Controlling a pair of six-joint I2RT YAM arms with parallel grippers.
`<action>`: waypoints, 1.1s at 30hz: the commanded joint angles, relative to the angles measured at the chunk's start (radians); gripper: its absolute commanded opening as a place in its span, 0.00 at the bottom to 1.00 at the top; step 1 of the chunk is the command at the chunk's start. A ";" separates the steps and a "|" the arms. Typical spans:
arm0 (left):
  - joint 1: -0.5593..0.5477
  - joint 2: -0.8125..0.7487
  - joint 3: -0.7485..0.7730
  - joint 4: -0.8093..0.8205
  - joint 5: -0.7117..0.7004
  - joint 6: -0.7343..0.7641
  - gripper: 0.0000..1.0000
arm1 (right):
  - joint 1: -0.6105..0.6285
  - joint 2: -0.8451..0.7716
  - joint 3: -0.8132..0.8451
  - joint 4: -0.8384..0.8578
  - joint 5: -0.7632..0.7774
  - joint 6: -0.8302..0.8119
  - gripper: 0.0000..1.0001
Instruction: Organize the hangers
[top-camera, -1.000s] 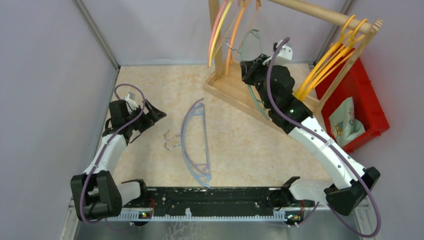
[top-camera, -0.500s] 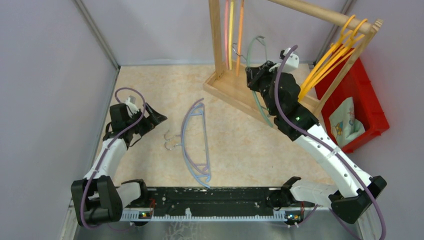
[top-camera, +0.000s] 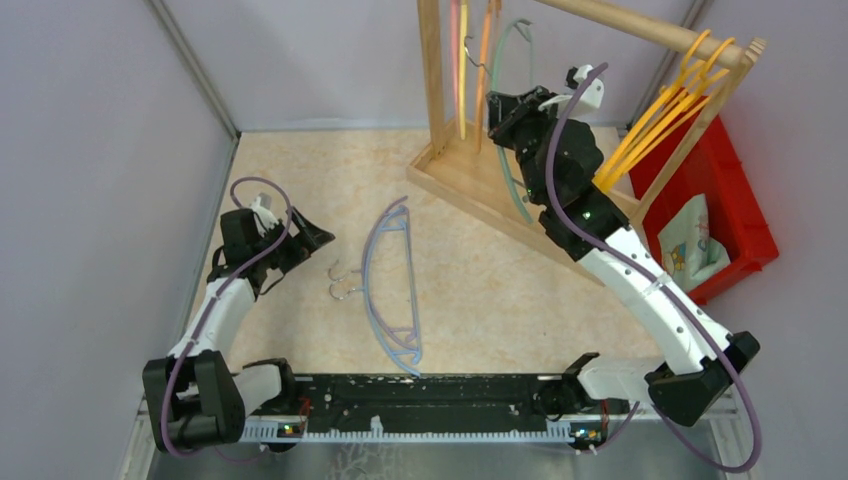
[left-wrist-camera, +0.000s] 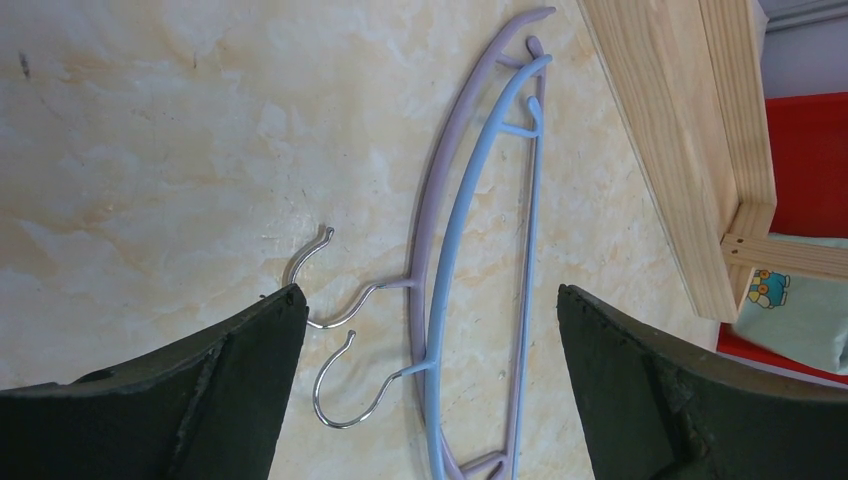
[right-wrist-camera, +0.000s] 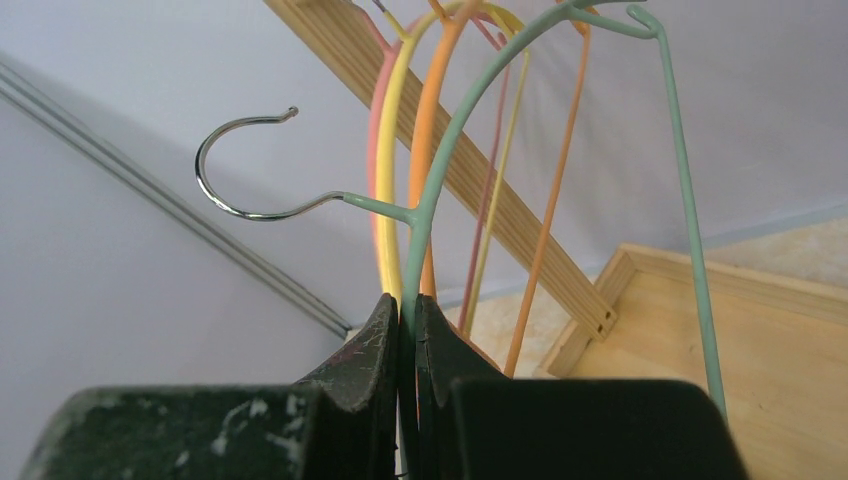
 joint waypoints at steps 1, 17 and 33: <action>0.005 0.009 0.000 0.023 0.009 0.029 0.99 | -0.005 0.005 0.044 0.183 0.021 -0.023 0.00; 0.004 0.057 0.034 -0.009 0.031 0.080 0.99 | -0.067 0.156 0.092 0.450 0.097 0.026 0.00; 0.004 0.096 0.055 -0.011 0.022 0.092 0.99 | -0.169 0.276 0.149 0.568 0.049 0.131 0.00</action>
